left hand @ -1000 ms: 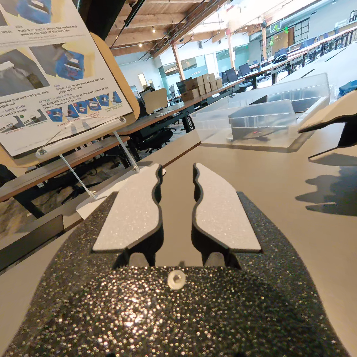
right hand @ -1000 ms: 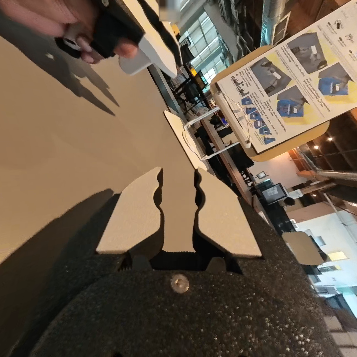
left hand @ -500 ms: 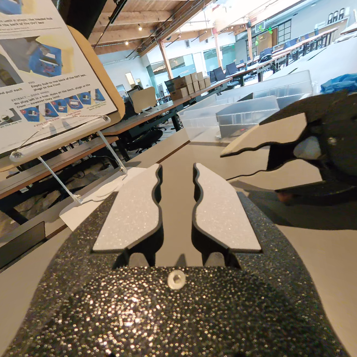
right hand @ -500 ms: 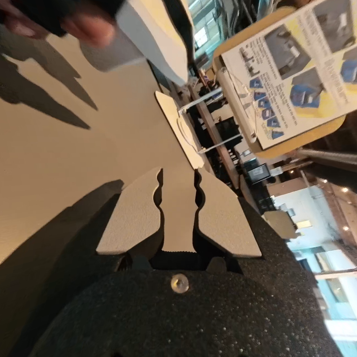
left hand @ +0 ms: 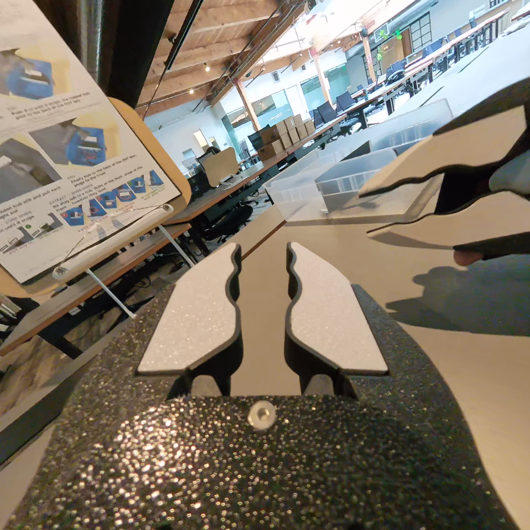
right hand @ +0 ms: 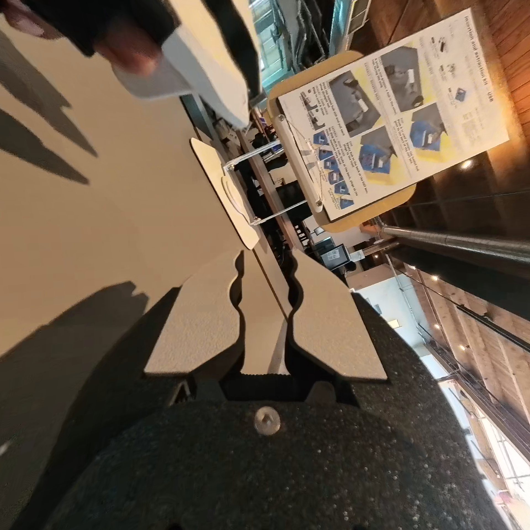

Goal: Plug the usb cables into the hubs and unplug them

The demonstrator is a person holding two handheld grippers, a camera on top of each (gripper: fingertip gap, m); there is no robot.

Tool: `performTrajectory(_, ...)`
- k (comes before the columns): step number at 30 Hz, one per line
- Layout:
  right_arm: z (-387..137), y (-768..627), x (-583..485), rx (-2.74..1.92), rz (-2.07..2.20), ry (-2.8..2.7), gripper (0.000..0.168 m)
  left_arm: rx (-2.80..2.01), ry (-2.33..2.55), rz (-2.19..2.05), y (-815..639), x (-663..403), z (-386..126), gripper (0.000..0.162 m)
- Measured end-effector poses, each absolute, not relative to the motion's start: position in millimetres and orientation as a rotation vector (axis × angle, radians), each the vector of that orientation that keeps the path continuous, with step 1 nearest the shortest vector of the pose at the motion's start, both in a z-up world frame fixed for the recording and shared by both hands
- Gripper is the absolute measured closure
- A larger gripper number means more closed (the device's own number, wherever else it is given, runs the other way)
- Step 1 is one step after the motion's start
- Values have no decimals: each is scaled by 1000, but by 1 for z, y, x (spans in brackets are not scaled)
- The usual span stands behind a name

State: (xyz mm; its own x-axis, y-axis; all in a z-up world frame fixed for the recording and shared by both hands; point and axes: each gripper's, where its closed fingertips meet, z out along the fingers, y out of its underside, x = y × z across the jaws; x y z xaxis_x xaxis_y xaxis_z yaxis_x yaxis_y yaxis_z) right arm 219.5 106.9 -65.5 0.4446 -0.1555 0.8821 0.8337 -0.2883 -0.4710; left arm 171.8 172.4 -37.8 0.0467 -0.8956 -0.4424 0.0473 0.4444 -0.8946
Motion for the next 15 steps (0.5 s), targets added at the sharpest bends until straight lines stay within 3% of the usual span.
performTrajectory(15, -59, 102, 205, -1524, -1101, -639, 142, -815, 1307, -737, 178, 170, -30, 133)
